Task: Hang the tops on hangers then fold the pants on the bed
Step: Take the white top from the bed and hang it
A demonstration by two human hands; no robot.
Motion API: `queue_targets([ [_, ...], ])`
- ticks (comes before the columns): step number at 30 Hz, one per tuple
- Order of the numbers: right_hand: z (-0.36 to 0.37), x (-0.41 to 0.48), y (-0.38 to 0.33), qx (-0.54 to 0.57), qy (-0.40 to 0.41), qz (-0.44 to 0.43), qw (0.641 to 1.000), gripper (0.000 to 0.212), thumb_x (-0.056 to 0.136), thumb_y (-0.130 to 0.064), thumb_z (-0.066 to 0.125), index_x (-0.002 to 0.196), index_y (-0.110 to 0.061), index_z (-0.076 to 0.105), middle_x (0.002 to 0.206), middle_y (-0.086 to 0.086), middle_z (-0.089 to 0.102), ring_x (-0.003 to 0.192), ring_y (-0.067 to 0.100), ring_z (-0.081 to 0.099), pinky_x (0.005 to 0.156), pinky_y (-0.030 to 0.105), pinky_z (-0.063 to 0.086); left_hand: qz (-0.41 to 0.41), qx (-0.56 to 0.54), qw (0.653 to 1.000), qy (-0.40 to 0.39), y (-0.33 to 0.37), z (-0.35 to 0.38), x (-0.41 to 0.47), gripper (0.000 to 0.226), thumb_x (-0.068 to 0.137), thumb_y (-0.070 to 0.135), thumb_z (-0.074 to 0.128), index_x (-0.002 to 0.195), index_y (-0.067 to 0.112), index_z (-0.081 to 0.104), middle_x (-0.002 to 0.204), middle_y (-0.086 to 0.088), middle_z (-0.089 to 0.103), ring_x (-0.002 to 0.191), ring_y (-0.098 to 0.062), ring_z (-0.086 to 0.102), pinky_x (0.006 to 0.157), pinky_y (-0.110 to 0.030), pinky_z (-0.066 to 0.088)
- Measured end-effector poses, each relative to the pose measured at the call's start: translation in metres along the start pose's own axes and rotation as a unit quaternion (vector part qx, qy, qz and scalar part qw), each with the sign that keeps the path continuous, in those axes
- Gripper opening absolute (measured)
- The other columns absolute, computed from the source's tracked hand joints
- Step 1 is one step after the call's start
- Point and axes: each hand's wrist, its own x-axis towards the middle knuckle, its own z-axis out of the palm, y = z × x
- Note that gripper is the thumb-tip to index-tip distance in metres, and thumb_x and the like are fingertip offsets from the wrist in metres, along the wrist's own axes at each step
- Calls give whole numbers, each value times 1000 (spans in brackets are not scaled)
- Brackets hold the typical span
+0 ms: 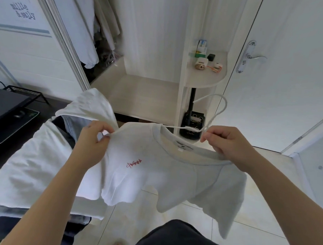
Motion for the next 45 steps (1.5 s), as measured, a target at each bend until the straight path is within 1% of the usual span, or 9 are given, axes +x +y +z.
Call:
queue_targets([
  [5,17,-2,-13,-11,-56,-43,997,22,96,-24,60,80,-25,75,48,-15,36,44,7,27,45,16,25,163,74,983,-42,34,12,-2,33,92,29,66,123,18,70,122,7,68,122,-15,56,110,-37,39],
  [11,23,8,-13,-21,-64,-38,997,19,96,-29,61,85,-28,77,49,-10,42,45,9,32,46,17,29,153,43,985,-66,45,34,-1,14,101,8,58,107,10,70,99,-1,70,95,-15,61,84,-19,44],
  [17,-7,6,20,-159,-87,23,983,18,91,-31,73,109,-36,69,104,-21,67,97,-2,61,85,21,46,101,19,995,-8,30,36,6,14,105,13,47,102,10,61,93,1,61,86,-17,56,82,-33,44],
  [22,-41,-5,54,-230,-84,124,962,11,91,-13,68,83,-7,67,73,-3,58,69,14,49,67,33,39,73,8,997,13,19,16,17,12,104,12,50,102,21,57,90,10,61,84,0,53,72,-3,36],
  [26,-46,0,52,-259,-32,126,957,31,85,-16,72,58,-26,63,55,-15,54,56,3,45,61,27,36,103,29,994,10,16,9,23,12,103,6,51,105,12,62,95,1,61,91,-14,54,80,-8,36],
  [33,-44,0,22,-114,127,39,985,13,87,-16,74,76,-22,73,75,1,69,66,12,55,64,25,42,158,120,980,11,2,4,25,15,98,-4,57,105,1,69,88,-3,59,88,-29,55,83,-29,37],
  [38,-36,-6,4,-144,10,-20,989,28,79,-23,84,94,-35,63,111,-15,64,106,1,60,91,20,44,130,13,988,77,13,6,19,18,101,10,50,100,27,58,96,4,59,91,-5,51,85,-8,35],
  [42,-40,-2,3,-201,88,-35,975,61,84,-34,78,137,-33,46,139,-11,48,126,8,47,104,32,39,134,-23,988,76,23,2,17,36,103,5,52,97,41,52,95,13,60,92,9,54,84,-4,36],
  [45,-45,4,-1,-289,84,-63,952,48,94,-37,66,139,-37,50,139,-11,50,123,10,46,103,35,39,139,-41,987,72,31,0,21,32,103,7,53,97,39,55,93,11,62,89,8,55,82,-4,38],
])
